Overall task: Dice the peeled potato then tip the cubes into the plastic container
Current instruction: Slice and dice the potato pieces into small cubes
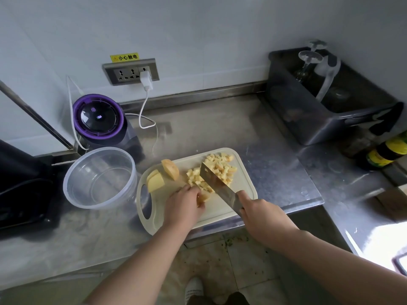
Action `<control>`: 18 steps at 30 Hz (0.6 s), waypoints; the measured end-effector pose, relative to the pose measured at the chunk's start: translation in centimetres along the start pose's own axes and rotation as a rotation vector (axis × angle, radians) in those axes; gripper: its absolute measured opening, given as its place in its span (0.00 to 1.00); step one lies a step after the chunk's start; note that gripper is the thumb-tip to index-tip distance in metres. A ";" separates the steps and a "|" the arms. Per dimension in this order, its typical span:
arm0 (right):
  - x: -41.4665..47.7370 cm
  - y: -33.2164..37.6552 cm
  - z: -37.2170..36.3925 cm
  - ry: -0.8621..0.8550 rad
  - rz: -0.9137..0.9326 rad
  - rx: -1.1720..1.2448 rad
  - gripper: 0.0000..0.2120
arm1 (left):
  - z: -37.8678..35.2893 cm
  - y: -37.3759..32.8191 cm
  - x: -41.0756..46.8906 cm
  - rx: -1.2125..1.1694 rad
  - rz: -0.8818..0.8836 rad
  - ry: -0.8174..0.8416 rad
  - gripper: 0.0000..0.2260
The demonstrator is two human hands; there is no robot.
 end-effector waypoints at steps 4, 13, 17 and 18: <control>-0.6 -0.8 -0.6 0.027 -0.019 -0.005 0.17 | -1.2 -0.7 0.3 0.029 0.036 0.003 0.12; -1.1 0.3 -2.5 0.074 0.015 0.018 0.21 | -1.0 1.0 -1.0 0.062 0.095 -0.028 0.14; -1.1 1.2 -2.4 0.092 0.038 0.028 0.23 | -1.1 0.9 -0.9 0.062 0.118 -0.039 0.11; -1.1 1.3 -2.3 0.093 0.040 0.031 0.24 | -1.1 1.0 -0.9 0.067 0.124 -0.042 0.10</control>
Point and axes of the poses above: each hand's wrist, its own x-axis towards the middle knuckle, its own z-axis out of the back of the hand, y = z × x, the point moved 9 cm from there along x, towards the middle knuckle, and after that the axes turned 6 degrees about z, right-handed, at the moved point
